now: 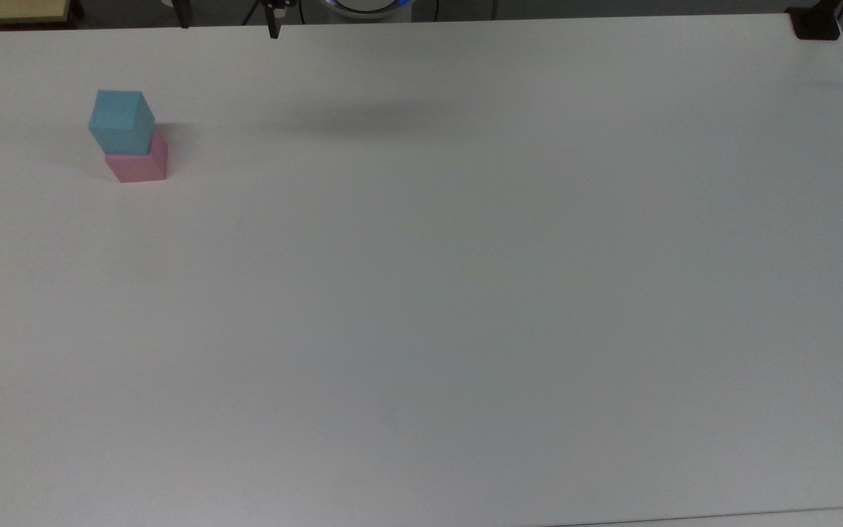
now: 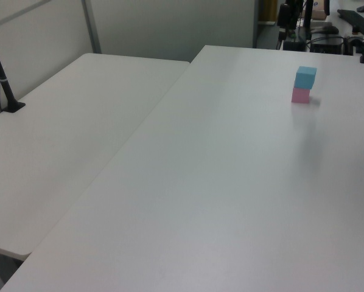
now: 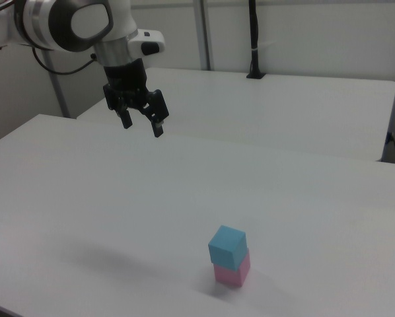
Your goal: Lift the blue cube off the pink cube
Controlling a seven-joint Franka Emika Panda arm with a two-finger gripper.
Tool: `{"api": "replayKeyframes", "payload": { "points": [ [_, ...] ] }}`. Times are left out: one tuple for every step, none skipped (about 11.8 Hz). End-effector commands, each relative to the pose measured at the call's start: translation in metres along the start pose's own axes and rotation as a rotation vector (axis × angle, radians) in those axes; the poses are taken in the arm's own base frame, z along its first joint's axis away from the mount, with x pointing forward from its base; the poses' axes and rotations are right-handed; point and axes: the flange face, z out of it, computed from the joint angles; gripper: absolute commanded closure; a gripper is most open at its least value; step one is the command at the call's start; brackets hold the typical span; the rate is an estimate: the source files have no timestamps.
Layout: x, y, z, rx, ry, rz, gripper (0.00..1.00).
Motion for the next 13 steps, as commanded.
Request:
{"api": "replayKeyframes", "payload": {
  "points": [
    [-0.004, 0.003, -0.006, 0.009, -0.023, 0.003, 0.00],
    [-0.004, 0.009, -0.006, 0.009, -0.024, 0.003, 0.00],
    [-0.006, 0.021, -0.006, 0.005, -0.026, -0.033, 0.00],
    [-0.009, 0.036, -0.004, -0.001, -0.046, -0.128, 0.00],
    [-0.015, 0.053, -0.001, 0.004, -0.077, -0.243, 0.00],
    [-0.019, 0.074, 0.001, 0.002, -0.087, -0.315, 0.00],
    [-0.023, 0.089, 0.002, -0.010, -0.103, -0.354, 0.00],
    [-0.026, 0.106, 0.008, -0.014, -0.114, -0.326, 0.00],
    [-0.028, 0.124, 0.017, -0.014, -0.120, -0.294, 0.00],
    [-0.029, 0.139, 0.028, -0.017, -0.126, -0.268, 0.00],
    [-0.034, 0.154, 0.040, -0.017, -0.127, -0.241, 0.00],
    [-0.037, 0.167, 0.051, -0.022, -0.115, -0.227, 0.00],
    [-0.038, 0.178, 0.067, -0.028, -0.102, -0.211, 0.00]
  ]
}}
